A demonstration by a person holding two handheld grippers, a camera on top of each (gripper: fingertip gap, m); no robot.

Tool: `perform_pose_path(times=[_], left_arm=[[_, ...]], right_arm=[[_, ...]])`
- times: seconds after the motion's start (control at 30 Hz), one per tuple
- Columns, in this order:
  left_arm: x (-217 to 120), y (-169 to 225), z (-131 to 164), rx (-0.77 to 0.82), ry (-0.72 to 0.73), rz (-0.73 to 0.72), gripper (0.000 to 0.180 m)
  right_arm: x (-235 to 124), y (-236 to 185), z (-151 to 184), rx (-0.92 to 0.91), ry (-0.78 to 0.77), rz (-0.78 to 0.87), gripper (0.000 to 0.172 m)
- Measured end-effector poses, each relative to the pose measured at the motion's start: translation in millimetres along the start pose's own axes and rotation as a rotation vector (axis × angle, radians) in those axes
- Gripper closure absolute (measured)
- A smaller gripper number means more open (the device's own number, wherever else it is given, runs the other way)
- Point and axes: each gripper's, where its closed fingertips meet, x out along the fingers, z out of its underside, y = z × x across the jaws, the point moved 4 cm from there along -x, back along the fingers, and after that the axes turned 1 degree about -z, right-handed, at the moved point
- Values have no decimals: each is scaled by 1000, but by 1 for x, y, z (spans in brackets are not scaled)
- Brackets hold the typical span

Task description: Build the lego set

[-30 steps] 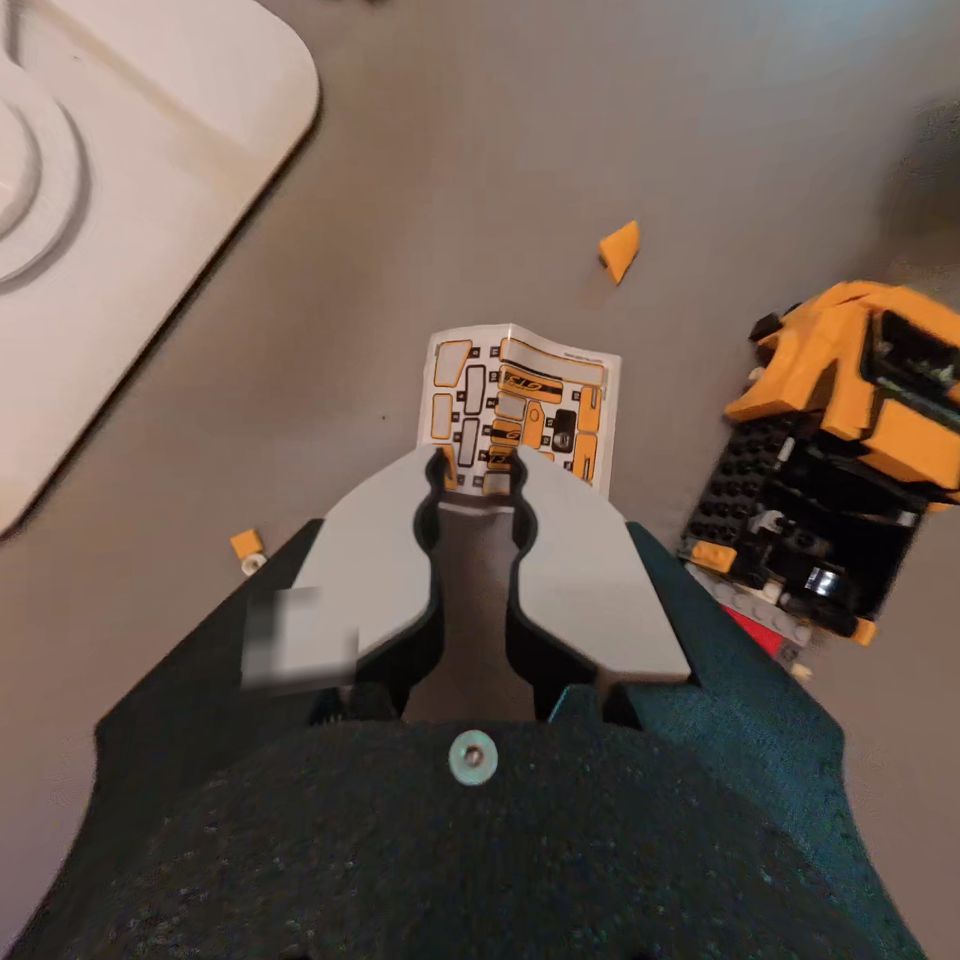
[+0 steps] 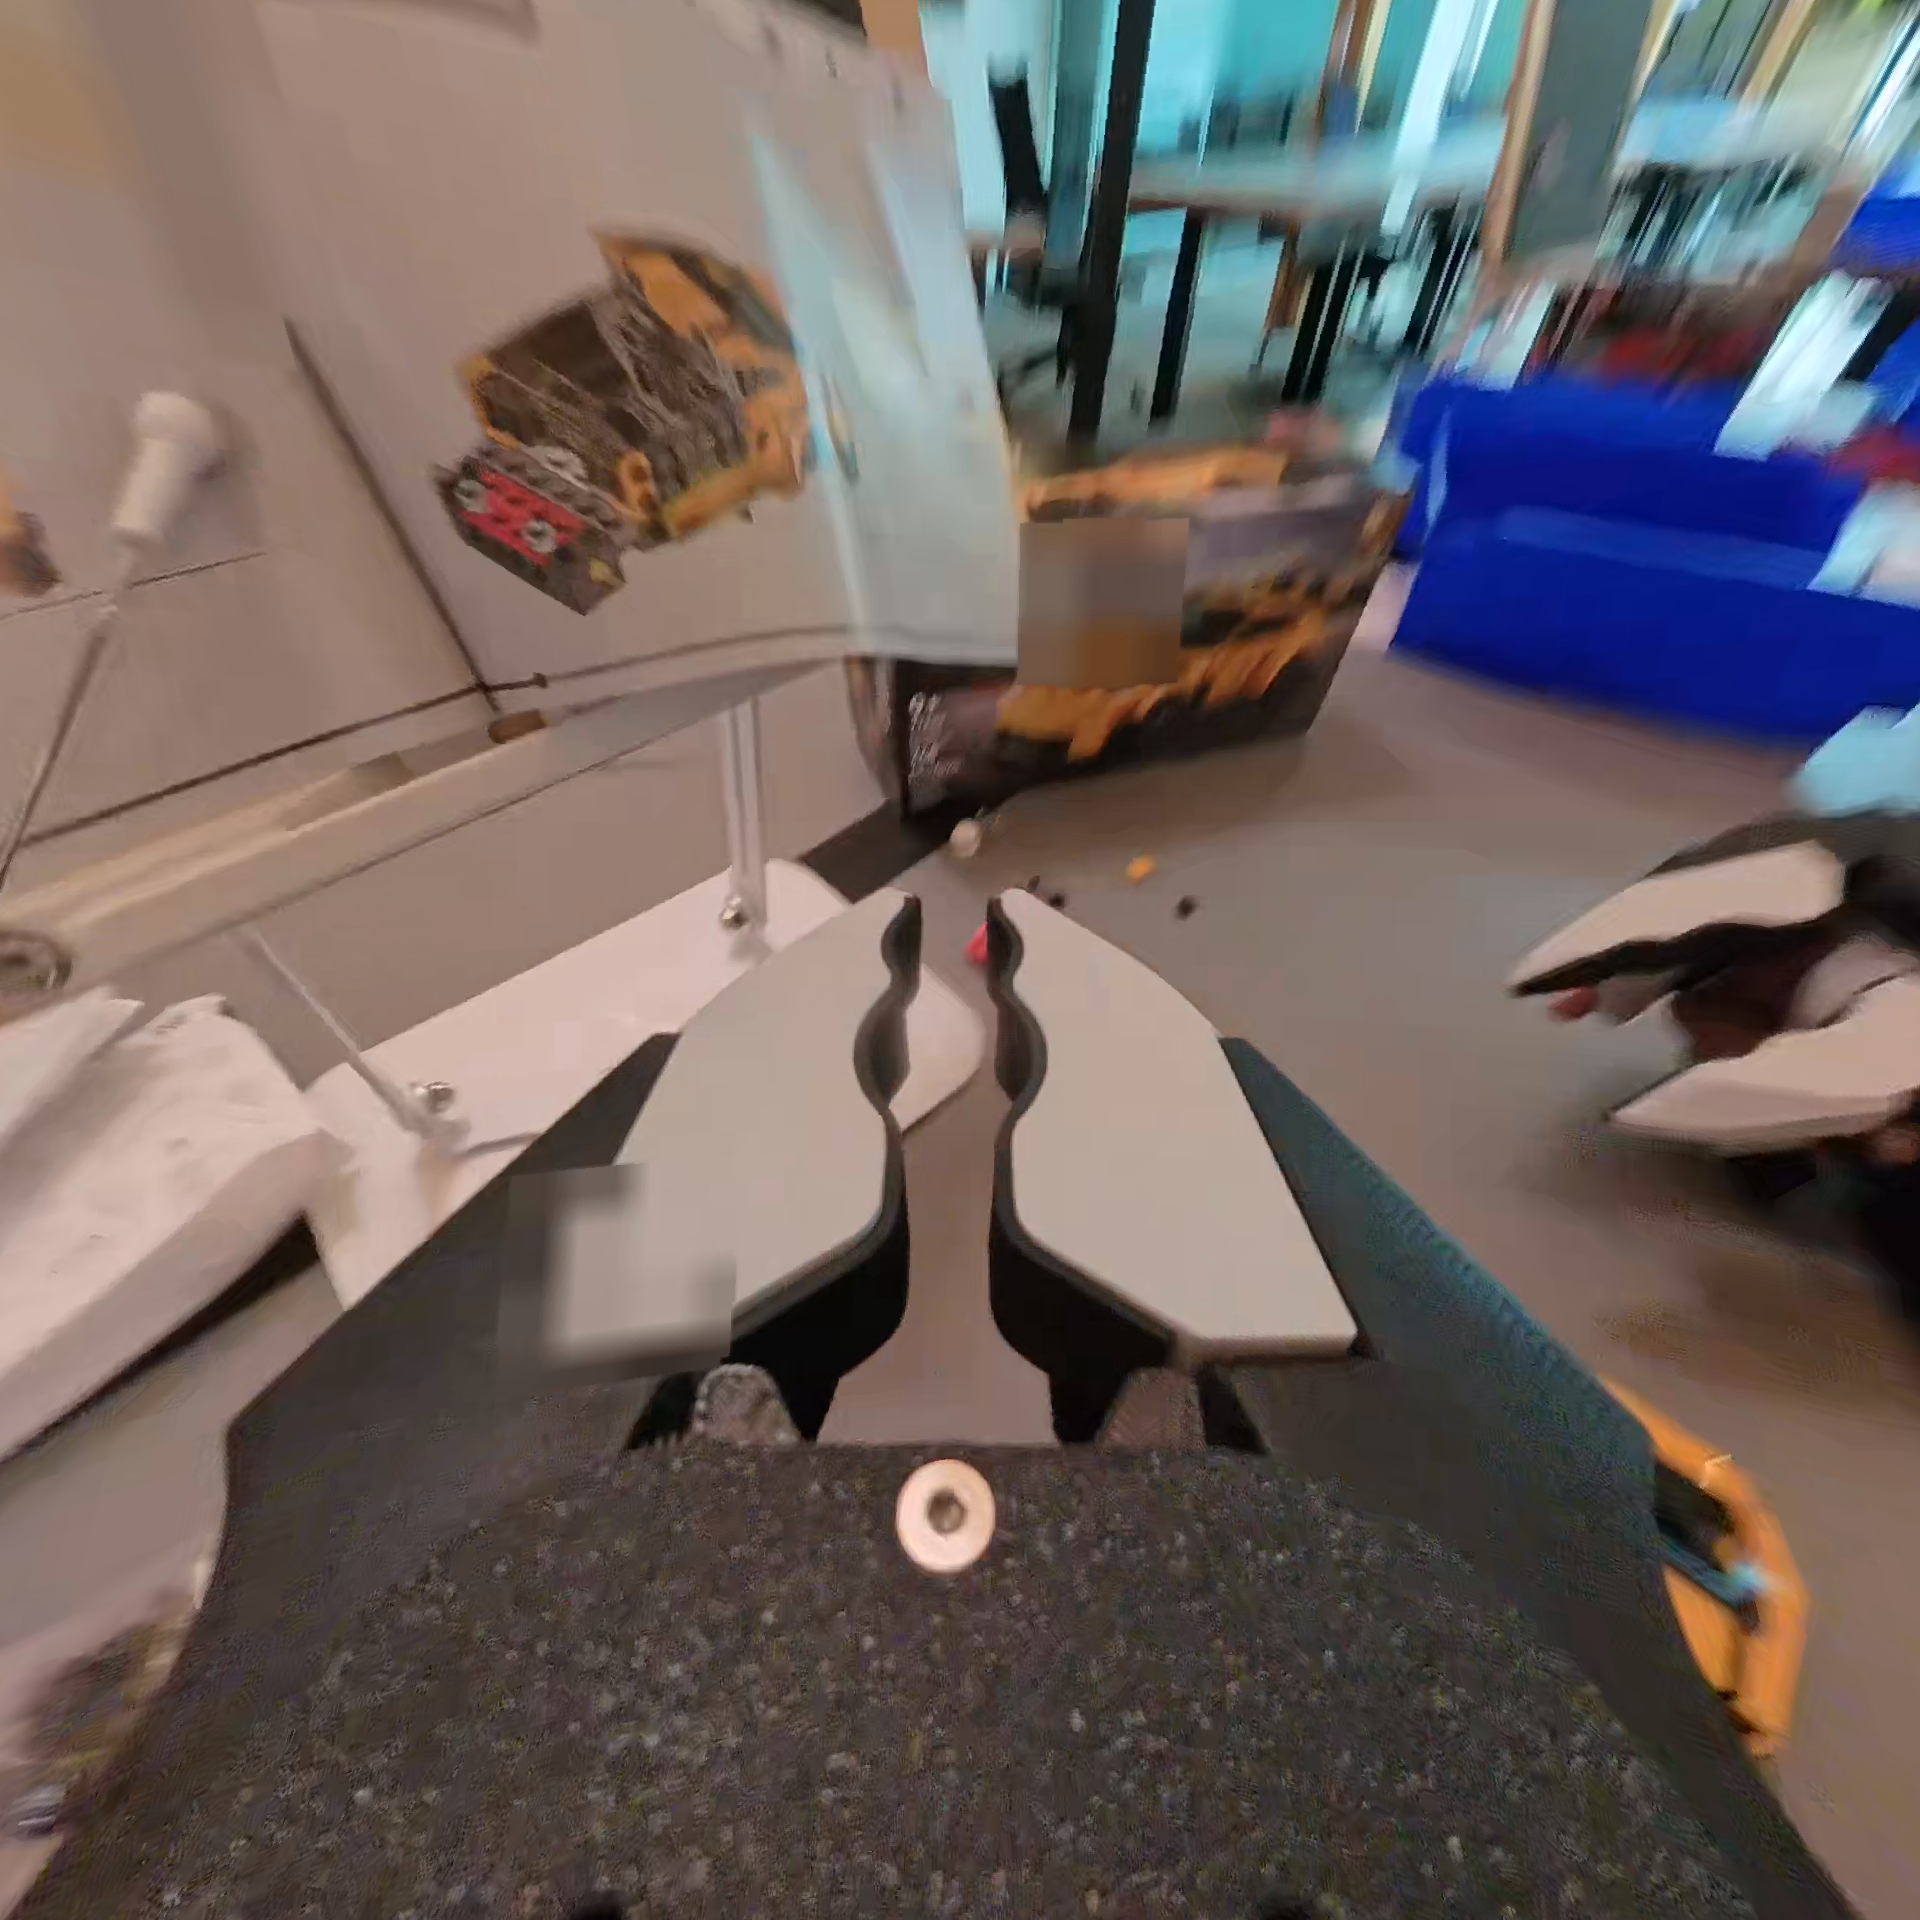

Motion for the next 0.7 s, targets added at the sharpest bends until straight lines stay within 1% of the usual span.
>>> perform_pose_path(times=[0.07,0.13,0.2,0.27,0.33,0.4,0.47,0.57,0.63,0.7], left_arm=[[-20,1,-6,-87,143,-8,174],[-36,-5,-10,-89,250,-65,180],[-43,-13,-17,-55,289,-113,180],[-48,-19,-27,-72,326,-118,180],[-49,-24,-36,-84,352,-125,180],[-48,-31,-46,-71,374,-150,180],[-45,-41,-55,-59,400,-188,180],[-43,-52,-56,-64,428,-214,180],[-42,-56,-45,-59,404,-215,180],[-43,-63,-32,-53,375,-234,180]], right_arm=[[-4,4,-6,-26,47,66,129],[-5,6,-16,-47,100,122,129],[-3,5,-30,-78,140,168,128],[3,4,-47,-112,157,206,129],[17,1,-67,-144,164,207,130],[40,0,-91,-177,165,207,141],[71,3,-121,-225,186,239,160],[129,8,-171,-268,156,271,167],[167,13,-197,-336,93,321,172],[199,27,-199,-388,-82,386,172]])
